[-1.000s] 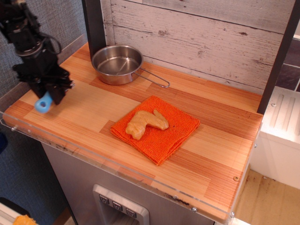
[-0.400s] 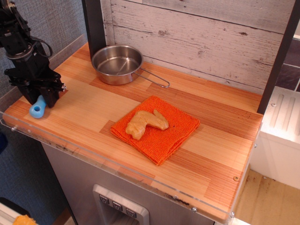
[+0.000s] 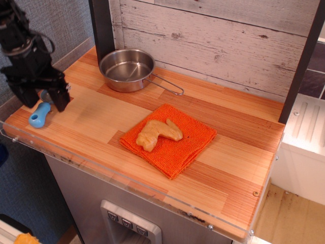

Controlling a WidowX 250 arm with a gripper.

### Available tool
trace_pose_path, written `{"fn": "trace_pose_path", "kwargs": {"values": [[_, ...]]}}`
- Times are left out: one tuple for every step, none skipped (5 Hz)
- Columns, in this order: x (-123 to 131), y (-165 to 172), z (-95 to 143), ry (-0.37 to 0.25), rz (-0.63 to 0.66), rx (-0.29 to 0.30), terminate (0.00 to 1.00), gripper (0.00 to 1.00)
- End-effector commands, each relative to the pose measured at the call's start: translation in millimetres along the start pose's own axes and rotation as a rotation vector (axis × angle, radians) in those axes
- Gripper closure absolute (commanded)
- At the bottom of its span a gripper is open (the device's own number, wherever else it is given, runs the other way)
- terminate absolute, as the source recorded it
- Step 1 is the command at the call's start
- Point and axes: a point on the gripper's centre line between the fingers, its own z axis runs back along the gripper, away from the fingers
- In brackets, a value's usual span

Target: Pick up this spoon and place it onto the left of the piece of cloth.

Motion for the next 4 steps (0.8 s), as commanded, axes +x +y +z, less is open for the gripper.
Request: {"fn": "trace_pose_path", "kwargs": {"values": [[-6, -46, 50, -0.074, -0.012, 0.016, 0.0, 0.0], [-9, -57, 47, -0.04, -0.019, 0.001, 0.0, 0.0], [-9, -57, 47, -0.04, -0.019, 0.001, 0.0, 0.0], [-9, -57, 47, -0.04, -0.019, 0.001, 1.0, 0.0]]}}
